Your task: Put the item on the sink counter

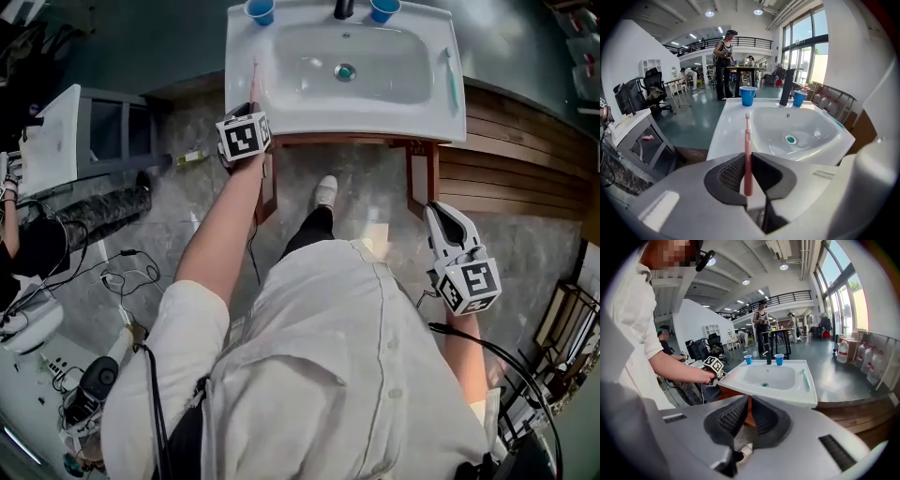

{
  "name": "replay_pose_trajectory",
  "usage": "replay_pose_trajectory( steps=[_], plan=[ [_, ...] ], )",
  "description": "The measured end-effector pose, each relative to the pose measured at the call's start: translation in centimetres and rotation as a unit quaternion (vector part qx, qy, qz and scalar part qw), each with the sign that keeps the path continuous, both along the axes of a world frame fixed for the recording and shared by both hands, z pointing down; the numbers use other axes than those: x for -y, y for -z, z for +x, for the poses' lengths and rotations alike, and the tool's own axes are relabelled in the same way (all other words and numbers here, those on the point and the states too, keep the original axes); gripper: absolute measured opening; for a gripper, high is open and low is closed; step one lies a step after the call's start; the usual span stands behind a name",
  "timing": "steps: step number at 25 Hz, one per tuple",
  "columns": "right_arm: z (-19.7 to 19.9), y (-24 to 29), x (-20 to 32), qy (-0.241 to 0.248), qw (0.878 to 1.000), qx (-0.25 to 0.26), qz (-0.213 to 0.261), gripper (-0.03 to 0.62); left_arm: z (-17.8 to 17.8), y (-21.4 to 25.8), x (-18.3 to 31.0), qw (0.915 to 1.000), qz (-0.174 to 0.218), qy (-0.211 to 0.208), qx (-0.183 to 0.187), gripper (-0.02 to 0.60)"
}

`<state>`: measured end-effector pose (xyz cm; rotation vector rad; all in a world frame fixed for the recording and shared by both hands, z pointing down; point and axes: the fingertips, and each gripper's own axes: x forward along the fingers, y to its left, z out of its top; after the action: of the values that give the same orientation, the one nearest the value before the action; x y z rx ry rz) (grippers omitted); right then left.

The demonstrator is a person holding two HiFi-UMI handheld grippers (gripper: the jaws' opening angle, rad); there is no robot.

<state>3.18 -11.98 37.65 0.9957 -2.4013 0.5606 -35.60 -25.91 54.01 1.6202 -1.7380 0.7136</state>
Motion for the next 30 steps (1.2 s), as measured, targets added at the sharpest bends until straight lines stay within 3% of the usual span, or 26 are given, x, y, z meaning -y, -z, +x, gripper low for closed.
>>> replay_pose_trajectory(
  steps=[7, 16, 23, 30],
  plan=[
    [3.8, -0.2, -3.6, 0.014, 1.000, 0.013, 0.005, 0.008, 4.2, 2.0, -4.5, 0.9996, 0.021, 0.014, -0.011, 0.049],
    [7.6, -1.3, -10.3, 0.059, 0.998, 0.028, 0.004, 0.006, 12.7, 1.5, -14.3, 0.9991, 0.020, -0.001, -0.036, 0.049],
    [9.8, -2.3, -14.9, 0.075, 0.997, 0.030, -0.002, 0.006, 18.4, -0.7, -20.5, 0.9982, 0.007, -0.017, -0.057, 0.049],
    [12.1, -4.8, -17.3, 0.077, 0.997, 0.008, -0.010, 0.006, 23.2, -5.5, -22.8, 0.9958, -0.016, -0.038, -0.081, 0.049]
  ],
)
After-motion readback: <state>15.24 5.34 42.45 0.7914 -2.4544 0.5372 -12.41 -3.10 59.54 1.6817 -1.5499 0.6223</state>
